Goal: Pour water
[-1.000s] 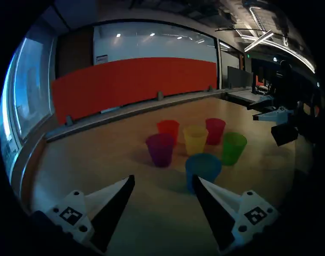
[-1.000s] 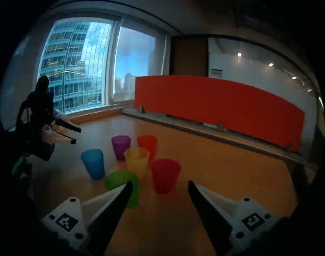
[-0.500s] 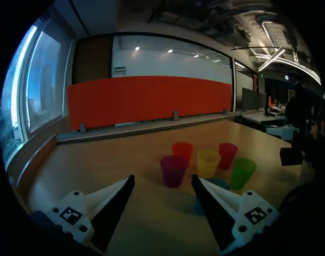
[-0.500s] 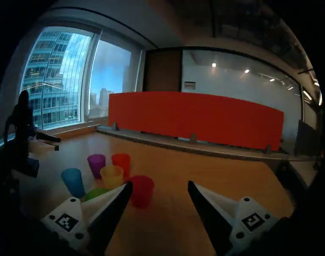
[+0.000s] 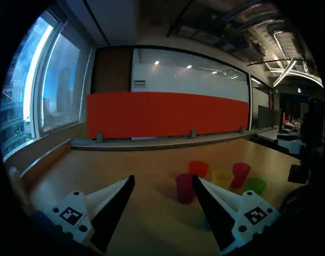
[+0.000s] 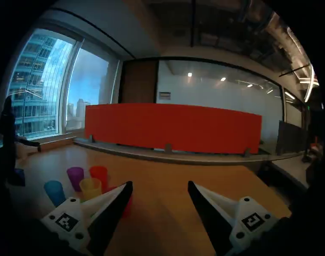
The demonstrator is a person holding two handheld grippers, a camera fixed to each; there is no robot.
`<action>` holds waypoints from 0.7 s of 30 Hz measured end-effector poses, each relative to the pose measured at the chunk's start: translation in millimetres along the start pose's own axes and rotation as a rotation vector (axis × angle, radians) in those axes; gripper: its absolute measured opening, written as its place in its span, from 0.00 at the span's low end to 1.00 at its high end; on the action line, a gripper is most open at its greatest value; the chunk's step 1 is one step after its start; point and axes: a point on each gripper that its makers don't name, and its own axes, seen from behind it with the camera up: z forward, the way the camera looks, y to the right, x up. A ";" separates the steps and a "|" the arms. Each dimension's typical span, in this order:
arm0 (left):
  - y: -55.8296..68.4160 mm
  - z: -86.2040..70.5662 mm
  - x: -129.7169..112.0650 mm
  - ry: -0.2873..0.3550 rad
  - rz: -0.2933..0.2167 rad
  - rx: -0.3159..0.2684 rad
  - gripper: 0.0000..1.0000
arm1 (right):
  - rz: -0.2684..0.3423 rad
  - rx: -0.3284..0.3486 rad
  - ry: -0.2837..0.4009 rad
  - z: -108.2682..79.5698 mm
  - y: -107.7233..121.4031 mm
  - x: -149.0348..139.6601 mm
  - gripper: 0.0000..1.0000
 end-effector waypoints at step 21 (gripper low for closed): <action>-6.0 -9.4 26.4 0.141 -0.002 0.132 0.99 | 0.052 -0.180 0.136 -8.4 16.1 32.2 1.00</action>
